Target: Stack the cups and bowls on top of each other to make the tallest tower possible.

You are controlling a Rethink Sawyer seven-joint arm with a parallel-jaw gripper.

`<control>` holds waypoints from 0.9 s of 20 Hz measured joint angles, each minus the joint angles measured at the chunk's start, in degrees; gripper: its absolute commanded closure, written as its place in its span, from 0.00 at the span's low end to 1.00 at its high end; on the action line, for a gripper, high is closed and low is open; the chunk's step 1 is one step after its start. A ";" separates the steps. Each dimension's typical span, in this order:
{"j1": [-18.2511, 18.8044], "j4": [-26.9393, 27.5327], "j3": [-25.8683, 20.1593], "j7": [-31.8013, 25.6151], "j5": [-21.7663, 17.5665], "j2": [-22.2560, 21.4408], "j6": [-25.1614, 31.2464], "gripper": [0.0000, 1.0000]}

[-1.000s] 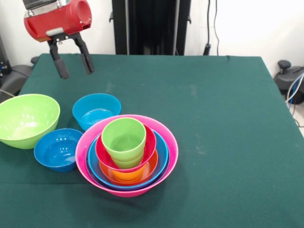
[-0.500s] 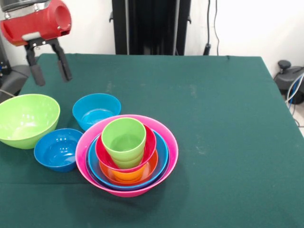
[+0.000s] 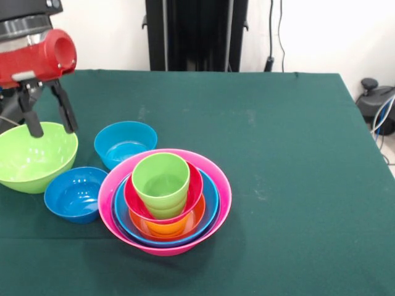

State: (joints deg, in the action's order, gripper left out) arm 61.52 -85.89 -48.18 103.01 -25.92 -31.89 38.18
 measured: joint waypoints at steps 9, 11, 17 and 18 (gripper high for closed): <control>-0.01 3.55 -1.84 -5.88 -2.53 5.09 0.12 0.00; -0.02 4.14 -2.07 -7.06 -2.67 6.00 0.12 0.00; -0.04 6.19 -2.21 -10.04 -2.88 8.69 0.24 0.00; -0.04 6.41 -2.21 -10.24 -2.91 8.94 0.34 0.00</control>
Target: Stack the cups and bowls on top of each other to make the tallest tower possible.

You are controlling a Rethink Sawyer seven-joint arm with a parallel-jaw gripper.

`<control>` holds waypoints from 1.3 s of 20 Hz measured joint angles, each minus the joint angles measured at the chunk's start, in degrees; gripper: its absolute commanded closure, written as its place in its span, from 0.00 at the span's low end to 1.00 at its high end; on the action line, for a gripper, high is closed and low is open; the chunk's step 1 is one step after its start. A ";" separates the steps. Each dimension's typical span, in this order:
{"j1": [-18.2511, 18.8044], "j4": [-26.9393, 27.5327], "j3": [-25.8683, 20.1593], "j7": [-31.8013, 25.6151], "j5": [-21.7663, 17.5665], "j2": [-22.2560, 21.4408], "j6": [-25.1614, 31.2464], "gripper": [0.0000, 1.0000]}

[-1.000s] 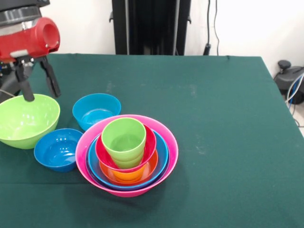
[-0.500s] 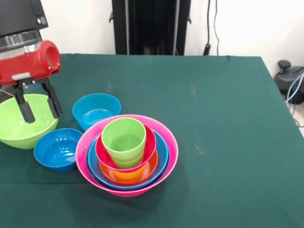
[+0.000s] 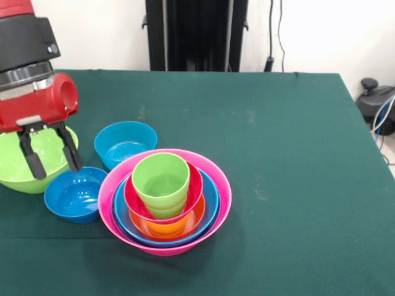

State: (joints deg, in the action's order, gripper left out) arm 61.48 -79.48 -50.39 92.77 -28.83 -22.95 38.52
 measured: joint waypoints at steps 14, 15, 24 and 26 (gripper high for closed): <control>-0.30 5.98 -0.02 -4.03 -0.26 5.69 5.14 0.00; -0.30 6.27 -0.02 -4.27 -0.26 5.97 5.15 0.00; -0.56 10.87 -0.03 -8.22 -0.38 10.07 5.16 0.00; -0.63 12.12 -0.03 -9.57 -0.42 11.12 5.16 0.00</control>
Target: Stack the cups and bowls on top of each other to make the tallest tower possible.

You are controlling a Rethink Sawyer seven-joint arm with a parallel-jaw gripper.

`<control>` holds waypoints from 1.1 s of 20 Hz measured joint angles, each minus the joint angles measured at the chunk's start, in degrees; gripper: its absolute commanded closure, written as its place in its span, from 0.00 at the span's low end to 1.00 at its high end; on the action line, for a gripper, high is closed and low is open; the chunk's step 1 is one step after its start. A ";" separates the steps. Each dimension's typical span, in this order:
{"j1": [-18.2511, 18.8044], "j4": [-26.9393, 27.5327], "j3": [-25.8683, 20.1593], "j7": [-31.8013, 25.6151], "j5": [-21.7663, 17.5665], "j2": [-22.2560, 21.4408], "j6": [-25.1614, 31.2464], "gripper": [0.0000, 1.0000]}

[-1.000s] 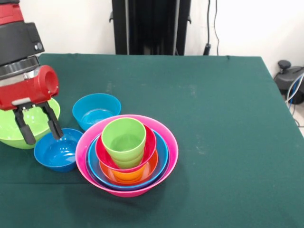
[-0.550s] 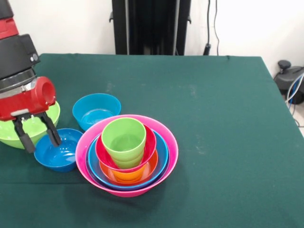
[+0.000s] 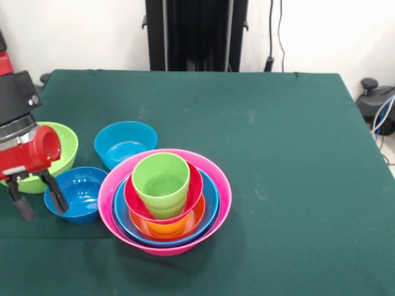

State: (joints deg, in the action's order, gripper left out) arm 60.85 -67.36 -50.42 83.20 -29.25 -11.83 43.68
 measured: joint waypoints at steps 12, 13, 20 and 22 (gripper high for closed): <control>-0.02 2.45 0.01 -4.23 -0.14 2.94 0.00 0.00; -0.02 2.45 0.02 -4.24 -0.18 3.05 0.00 0.00; -0.02 2.21 0.23 -4.31 -0.40 3.66 0.49 0.00; -0.01 2.11 0.30 -4.35 -0.46 3.67 0.74 0.00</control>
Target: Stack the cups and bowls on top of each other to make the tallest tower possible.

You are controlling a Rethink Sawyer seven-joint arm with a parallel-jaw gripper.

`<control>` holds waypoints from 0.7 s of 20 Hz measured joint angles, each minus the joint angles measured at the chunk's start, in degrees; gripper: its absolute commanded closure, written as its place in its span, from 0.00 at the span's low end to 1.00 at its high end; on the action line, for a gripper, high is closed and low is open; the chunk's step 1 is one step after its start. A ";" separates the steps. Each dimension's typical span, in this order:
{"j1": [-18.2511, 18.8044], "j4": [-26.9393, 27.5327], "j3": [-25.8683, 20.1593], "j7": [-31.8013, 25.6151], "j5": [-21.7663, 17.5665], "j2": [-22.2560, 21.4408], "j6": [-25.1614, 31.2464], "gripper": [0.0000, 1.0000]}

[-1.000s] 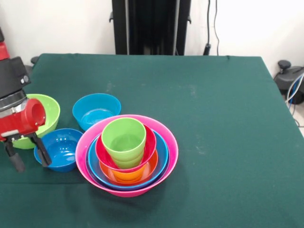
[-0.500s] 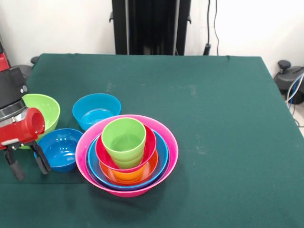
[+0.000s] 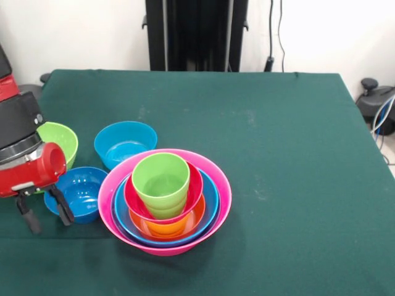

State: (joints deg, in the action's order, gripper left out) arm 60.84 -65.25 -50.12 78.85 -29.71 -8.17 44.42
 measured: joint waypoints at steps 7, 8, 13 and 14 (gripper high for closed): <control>-0.01 0.02 0.08 -2.42 -0.26 -0.02 4.52 0.00; -0.03 0.03 0.08 -3.07 -0.32 -0.02 5.40 0.00; -0.78 0.59 0.08 -7.77 -0.55 -0.02 9.99 0.00; -0.98 0.71 0.07 -8.71 -0.58 -0.02 10.57 0.00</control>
State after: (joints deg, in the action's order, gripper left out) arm 59.86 -64.55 -50.05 70.15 -30.30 -8.19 54.99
